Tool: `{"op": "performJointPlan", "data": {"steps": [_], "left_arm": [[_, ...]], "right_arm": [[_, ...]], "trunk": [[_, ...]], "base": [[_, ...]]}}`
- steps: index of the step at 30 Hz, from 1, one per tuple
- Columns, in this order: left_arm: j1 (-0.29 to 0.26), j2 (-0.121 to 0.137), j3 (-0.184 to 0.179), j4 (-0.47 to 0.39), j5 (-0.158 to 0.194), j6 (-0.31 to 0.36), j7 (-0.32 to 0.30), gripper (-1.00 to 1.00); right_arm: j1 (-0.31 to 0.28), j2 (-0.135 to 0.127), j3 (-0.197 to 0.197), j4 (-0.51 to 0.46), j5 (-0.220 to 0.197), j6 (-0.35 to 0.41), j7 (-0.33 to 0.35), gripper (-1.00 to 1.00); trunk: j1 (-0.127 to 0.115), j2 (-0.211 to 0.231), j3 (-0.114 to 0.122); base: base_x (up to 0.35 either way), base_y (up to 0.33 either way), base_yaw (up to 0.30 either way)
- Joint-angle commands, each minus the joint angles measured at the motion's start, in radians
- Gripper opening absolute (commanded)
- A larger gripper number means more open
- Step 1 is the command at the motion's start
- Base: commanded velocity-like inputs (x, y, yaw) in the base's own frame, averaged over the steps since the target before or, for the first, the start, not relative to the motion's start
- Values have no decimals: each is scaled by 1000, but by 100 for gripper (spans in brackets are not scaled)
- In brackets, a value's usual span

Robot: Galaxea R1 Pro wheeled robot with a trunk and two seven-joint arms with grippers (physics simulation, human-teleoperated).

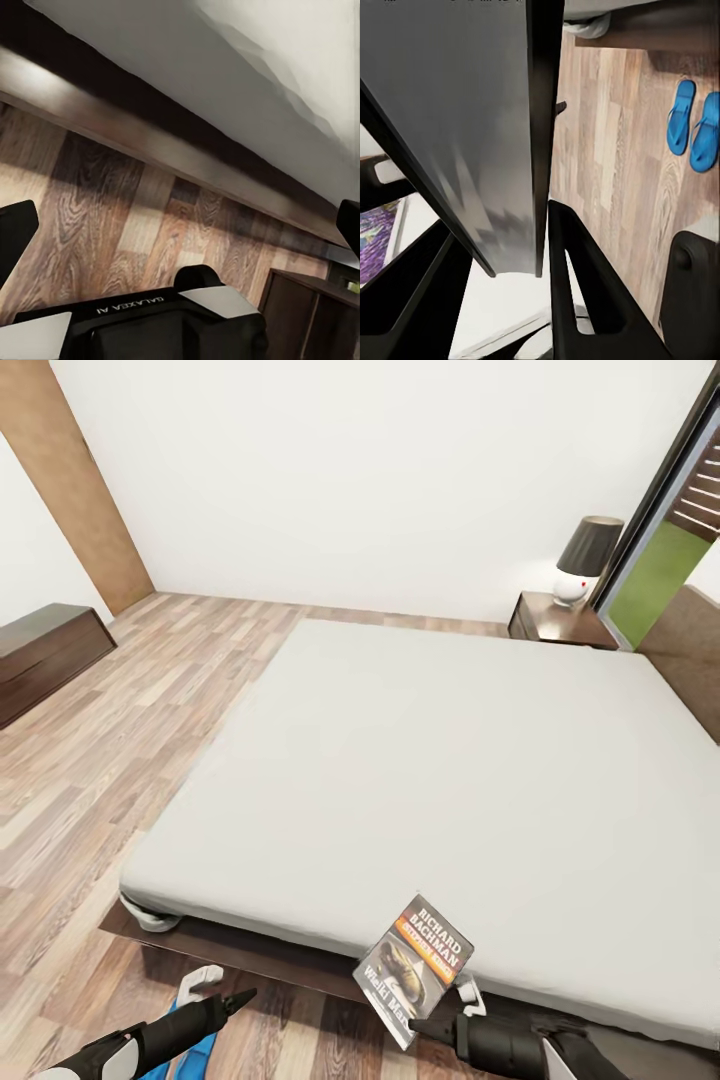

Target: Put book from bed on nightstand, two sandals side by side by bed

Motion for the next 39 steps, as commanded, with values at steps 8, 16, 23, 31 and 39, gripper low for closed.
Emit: {"op": "performJointPlan", "data": {"steps": [8, 16, 23, 31, 39], "left_arm": [[0, 0, -7, 0, 9, 5, -3, 100], [0, 0, -7, 0, 9, 5, -3, 100], [0, 0, -7, 0, 9, 5, -3, 100], [0, 0, -7, 0, 9, 5, -3, 100], [0, 0, -7, 0, 9, 5, -3, 100]], "right_arm": [[-1, -1, 3, 46, -13, -3, -1, -100], [-1, -1, 4, 47, -13, -4, 0, -100], [-1, -1, 3, 47, -13, -4, 0, -100], [-1, -1, 3, 47, -12, -4, 0, -100], [-1, -1, 3, 47, -12, -4, 0, -100]], "trunk": [[-31, 56, 25], [-42, 77, 34], [-42, 77, 41], [-42, 77, 54], [-42, 77, 67]], "base": [[0, 0, 0], [0, 0, 0], [0, 0, 0], [0, 0, 0], [0, 0, 0]]}}
